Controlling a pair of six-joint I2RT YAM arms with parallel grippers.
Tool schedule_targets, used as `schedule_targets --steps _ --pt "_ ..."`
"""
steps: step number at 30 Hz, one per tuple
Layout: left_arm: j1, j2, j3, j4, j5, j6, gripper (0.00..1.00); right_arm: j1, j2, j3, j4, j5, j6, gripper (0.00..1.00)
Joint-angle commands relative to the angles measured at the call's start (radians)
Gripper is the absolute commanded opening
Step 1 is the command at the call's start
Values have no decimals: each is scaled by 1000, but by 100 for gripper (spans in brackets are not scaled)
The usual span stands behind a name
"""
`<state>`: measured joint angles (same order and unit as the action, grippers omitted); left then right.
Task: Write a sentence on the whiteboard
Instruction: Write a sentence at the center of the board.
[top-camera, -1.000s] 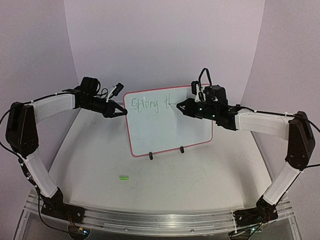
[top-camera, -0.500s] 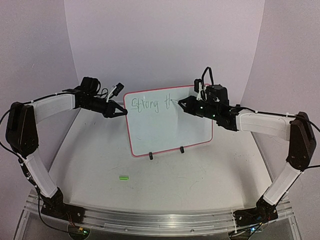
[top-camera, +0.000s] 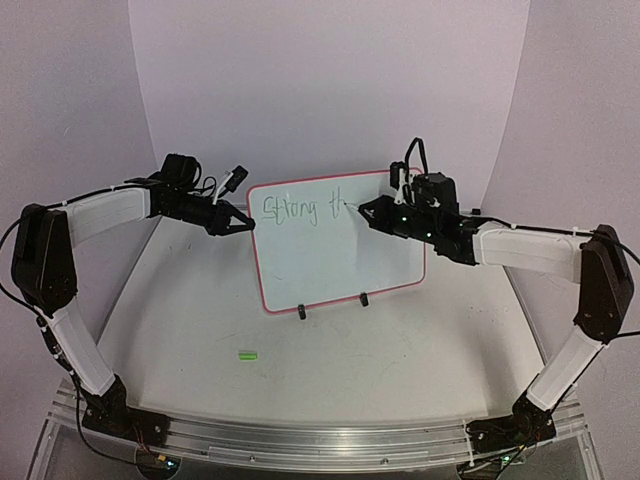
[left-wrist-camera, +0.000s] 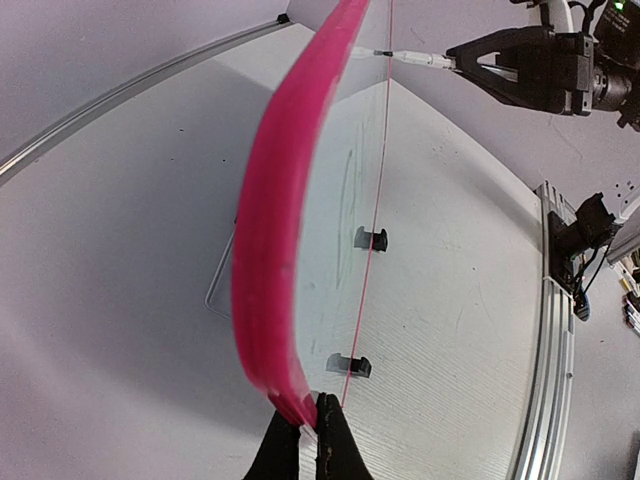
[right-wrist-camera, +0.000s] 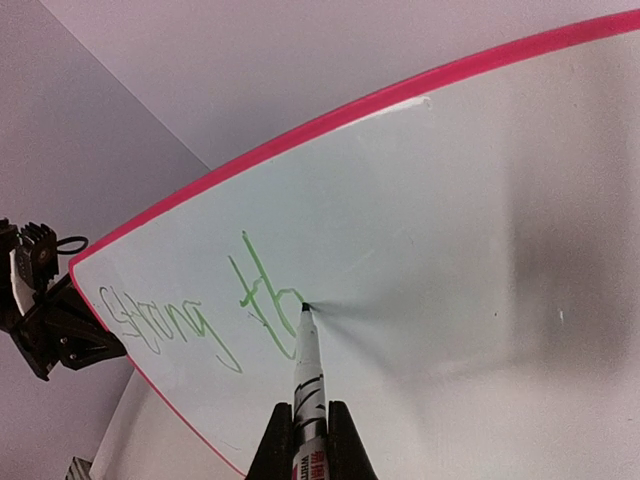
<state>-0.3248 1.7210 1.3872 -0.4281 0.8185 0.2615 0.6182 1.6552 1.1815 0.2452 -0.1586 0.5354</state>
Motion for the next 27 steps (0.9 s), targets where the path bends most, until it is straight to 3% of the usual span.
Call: schedule_targets --steps 1,14,27 --pt "-25 -7 -10 -73 -74 78 0 -4 -31 -37 -18 12 5 0" --pt "-25 -6 -10 -72 -76 79 0 -4 -51 -49 -20 -1 8 0" --pt "-25 -9 -9 -76 -80 81 0 -7 -167 -63 -37 -146 -41 0"
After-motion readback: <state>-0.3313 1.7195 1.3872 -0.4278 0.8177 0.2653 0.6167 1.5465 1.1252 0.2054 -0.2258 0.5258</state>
